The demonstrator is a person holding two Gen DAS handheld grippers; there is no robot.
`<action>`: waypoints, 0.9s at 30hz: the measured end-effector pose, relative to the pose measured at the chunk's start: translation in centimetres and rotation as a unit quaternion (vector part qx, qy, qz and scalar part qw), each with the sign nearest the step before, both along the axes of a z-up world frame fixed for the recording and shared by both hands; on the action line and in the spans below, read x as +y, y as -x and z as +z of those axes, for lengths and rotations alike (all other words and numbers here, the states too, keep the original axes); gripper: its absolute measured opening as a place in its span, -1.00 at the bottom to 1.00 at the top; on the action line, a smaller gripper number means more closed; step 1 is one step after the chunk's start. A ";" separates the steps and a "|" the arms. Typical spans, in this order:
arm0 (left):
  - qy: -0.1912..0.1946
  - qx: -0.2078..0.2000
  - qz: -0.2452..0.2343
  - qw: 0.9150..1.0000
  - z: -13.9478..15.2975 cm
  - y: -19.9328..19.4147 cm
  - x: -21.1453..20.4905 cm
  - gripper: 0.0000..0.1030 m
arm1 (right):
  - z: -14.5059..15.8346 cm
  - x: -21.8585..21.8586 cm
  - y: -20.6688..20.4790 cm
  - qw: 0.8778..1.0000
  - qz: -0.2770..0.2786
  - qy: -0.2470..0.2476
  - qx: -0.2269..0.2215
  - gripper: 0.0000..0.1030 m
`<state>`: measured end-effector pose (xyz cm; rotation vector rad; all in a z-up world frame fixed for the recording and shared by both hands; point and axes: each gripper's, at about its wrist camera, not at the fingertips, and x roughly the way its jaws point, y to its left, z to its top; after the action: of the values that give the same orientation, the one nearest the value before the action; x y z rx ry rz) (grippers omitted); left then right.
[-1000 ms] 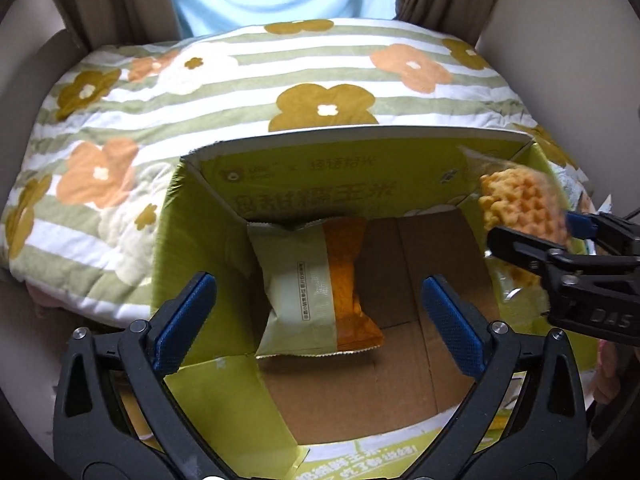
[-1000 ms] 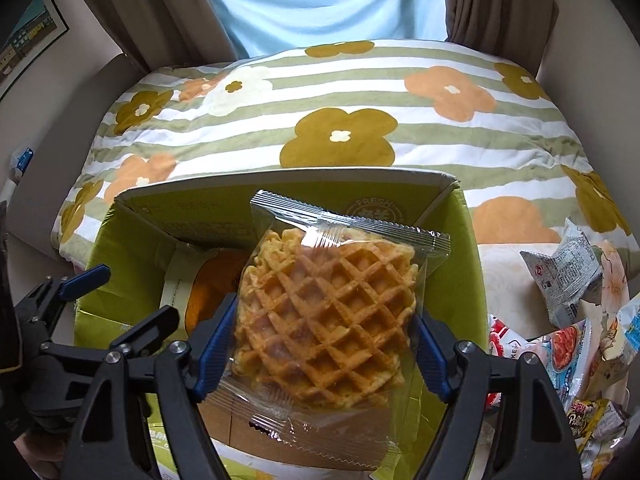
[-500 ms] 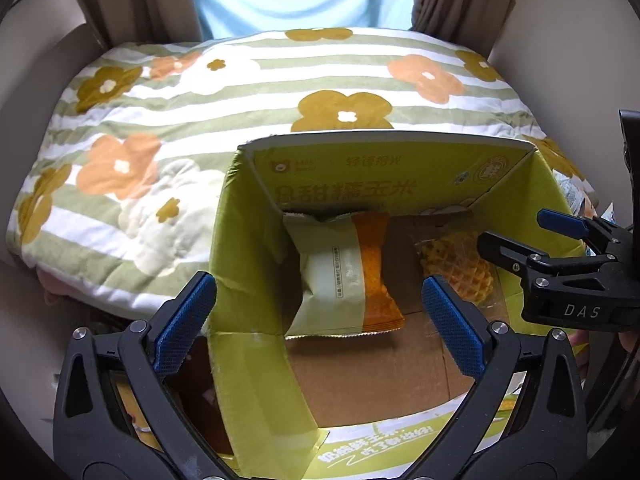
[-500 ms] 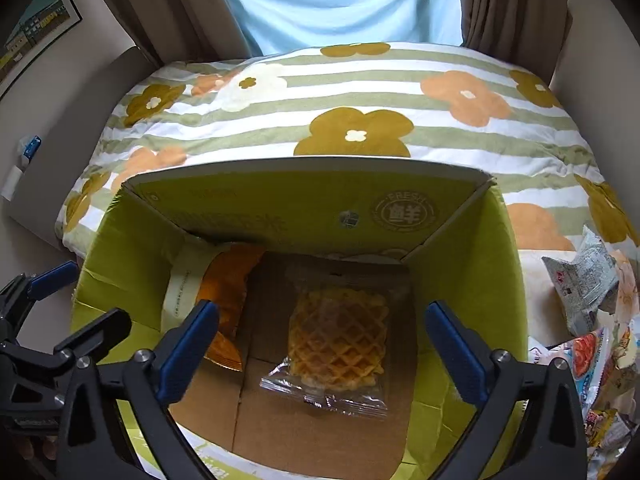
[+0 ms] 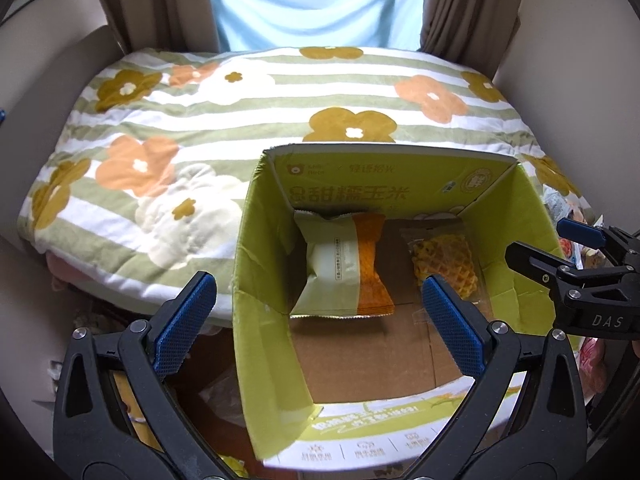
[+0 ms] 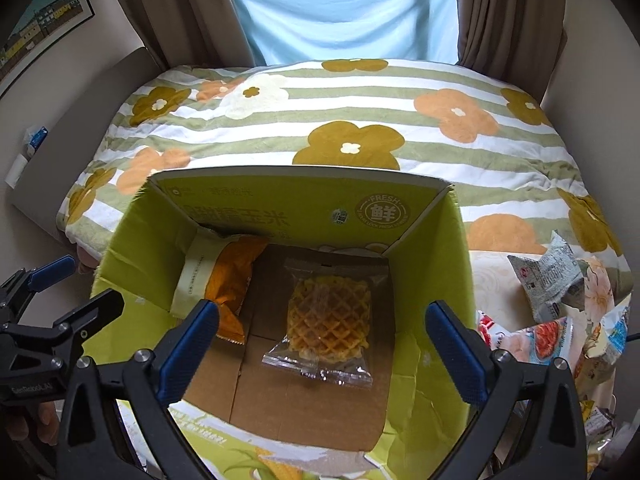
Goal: Organize snacks
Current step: 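Withdraw both grippers from the box toward the remaining snacks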
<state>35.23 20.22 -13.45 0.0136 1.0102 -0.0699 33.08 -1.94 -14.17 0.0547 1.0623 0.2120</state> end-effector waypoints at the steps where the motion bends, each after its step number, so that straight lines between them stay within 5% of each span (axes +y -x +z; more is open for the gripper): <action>1: 0.000 -0.004 0.001 1.000 0.5 0.5 -0.2 0.98 | 0.5 -0.2 0.6 1.000 0.001 -0.002 -0.004 0.99; 13: 0.024 -0.035 0.036 0.998 4.4 9.4 -6.5 0.98 | 5.8 -7.9 9.1 0.998 0.005 -0.011 -0.067 0.99; 27: 0.055 -0.035 0.018 0.998 4.1 18.3 -21.5 0.98 | 6.0 -22.9 17.9 0.996 -0.023 -0.009 -0.086 0.99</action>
<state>16.96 -1.31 -9.32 -0.1018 0.9342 -0.0909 15.23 -24.84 -8.12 0.0753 0.8870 0.1803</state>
